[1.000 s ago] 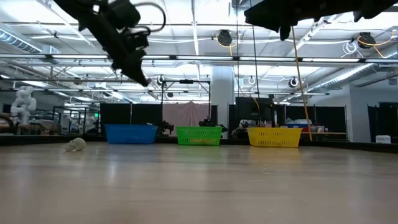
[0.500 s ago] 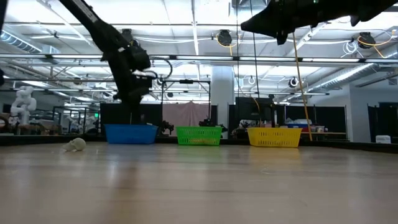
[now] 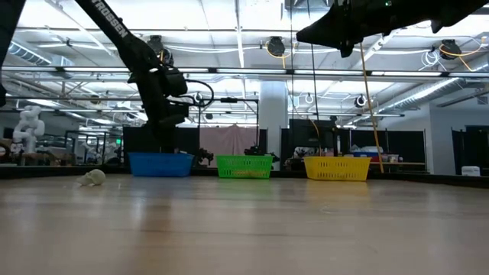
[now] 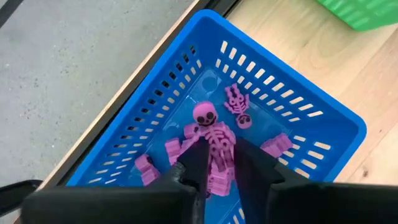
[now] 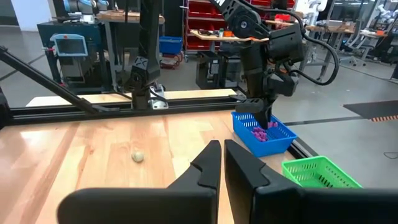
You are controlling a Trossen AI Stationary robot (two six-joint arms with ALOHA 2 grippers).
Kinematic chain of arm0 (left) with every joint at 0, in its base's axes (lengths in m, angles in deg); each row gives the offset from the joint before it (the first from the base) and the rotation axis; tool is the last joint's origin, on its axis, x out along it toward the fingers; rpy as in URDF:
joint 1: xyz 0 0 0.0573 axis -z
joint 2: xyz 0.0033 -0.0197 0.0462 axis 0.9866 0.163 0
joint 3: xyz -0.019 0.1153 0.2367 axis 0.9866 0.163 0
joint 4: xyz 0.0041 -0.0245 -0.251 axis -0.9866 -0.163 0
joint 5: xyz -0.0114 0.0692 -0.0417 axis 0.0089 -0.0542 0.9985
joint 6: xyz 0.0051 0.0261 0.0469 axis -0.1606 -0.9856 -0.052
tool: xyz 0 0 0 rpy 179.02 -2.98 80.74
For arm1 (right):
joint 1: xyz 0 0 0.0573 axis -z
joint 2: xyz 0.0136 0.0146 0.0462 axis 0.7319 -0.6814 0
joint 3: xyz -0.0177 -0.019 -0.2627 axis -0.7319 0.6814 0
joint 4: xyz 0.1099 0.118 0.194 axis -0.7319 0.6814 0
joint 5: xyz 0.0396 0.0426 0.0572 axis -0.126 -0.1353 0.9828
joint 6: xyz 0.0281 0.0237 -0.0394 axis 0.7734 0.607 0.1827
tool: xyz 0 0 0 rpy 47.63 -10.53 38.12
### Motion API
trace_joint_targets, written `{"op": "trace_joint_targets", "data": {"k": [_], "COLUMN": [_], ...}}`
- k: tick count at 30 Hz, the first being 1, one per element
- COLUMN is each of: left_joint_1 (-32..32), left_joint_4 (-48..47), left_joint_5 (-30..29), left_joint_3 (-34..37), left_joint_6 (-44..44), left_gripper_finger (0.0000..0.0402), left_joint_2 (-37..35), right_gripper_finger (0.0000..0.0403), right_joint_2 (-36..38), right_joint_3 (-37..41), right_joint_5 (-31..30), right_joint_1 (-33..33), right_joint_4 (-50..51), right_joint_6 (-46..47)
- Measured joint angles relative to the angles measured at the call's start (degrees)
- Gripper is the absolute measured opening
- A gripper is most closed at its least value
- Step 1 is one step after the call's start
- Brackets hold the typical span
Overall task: Sort Halloween decoration
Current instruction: Put the purple skeleton toy into the blue basket
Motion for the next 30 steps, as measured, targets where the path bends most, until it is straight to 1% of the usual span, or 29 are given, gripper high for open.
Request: {"op": "trace_joint_targets", "data": {"k": [3, 6, 10, 13, 17, 20, 23, 26, 30], "left_joint_1": [0.0, 0.0, 0.0, 0.0, 0.06, 0.07, 0.07, 0.08, 0.04], "left_joint_4": [-0.05, -0.05, -0.56, -2.8, -4.32, -4.33, -4.3, -4.23, -4.25], "left_joint_5": [-0.06, -0.29, -1.04, -1.27, -4.18, -5.66, -6.48, -9.27, -13.5], "left_joint_3": [0.0, 0.0, 0.0, 0.0, 0.0, 0.0, 0.0, 0.0, 0.0], "left_joint_6": [0.92, 1.73, 1.68, 0.42, 0.35, 0.38, 0.84, 3.22, 3.43], "left_gripper_finger": [0.0084, 0.0091, 0.0083, 0.0072, 0.0072, 0.0091, 0.0121, 0.015, 0.0164], "left_joint_2": [-0.01, -0.26, -0.55, -0.57, -0.57, -0.57, -0.57, -0.57, -0.57], "right_gripper_finger": [0.0008, 0.0009, 0.0009, 0.0009, 0.0009, 0.0009, 0.0009, 0.0009, 0.0009], "right_joint_2": [0.0, 0.0, 0.0, 0.0, 0.0, 0.0, 0.0, 0.0, 0.0], "right_joint_3": [0.0, 0.0, 0.0, 0.0, 0.0, 0.0, 0.0, 0.0, 0.0], "right_joint_5": [0.01, 0.02, 0.02, 0.02, 0.02, 0.02, 0.02, 0.02, 0.02], "right_joint_1": [0.0, 0.0, 0.0, 0.0, 0.0, -0.01, 0.0, 0.0, -0.02], "right_joint_4": [0.38, 1.04, 1.71, 2.14, 2.33, 2.45, 2.63, 2.89, 3.04], "right_joint_6": [0.0, 0.09, 0.85, 1.27, 1.28, 1.28, 1.29, 1.29, 1.29]}}
